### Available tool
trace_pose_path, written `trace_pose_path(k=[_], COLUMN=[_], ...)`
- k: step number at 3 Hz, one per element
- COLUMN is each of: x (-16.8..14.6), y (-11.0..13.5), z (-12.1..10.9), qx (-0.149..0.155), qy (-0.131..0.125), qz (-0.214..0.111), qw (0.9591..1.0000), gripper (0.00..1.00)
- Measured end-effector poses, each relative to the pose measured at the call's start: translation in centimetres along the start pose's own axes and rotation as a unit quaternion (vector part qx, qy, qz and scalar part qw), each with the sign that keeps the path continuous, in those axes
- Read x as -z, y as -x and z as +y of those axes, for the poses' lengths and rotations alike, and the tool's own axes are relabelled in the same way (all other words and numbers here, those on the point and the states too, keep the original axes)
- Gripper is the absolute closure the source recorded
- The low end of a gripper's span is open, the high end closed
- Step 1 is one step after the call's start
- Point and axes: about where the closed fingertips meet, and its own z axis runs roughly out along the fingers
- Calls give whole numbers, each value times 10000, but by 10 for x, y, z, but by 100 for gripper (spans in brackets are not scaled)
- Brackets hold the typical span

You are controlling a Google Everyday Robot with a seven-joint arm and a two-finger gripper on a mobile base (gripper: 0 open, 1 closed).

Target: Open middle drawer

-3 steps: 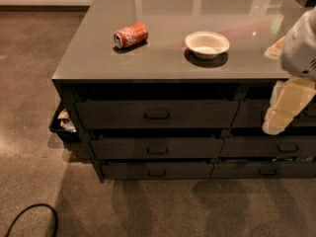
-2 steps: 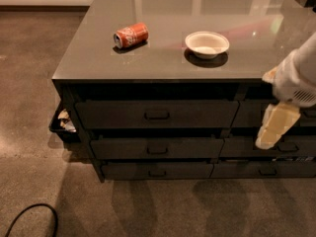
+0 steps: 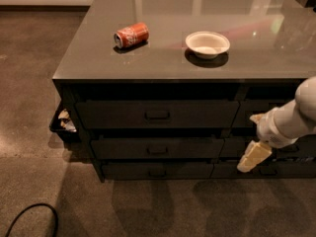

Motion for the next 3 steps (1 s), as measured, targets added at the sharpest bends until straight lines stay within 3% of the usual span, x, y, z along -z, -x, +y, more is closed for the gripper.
trace_pose_path(k=[1,2,3], x=[-74,-95,-94], y=[6,-1,-1], z=[-11,-5,-5], qx=[-105,-168,-164], qy=[196,358,353], qz=[-642,-657,-658], qw=[9977,9971,9971], gripper=[0,0,0])
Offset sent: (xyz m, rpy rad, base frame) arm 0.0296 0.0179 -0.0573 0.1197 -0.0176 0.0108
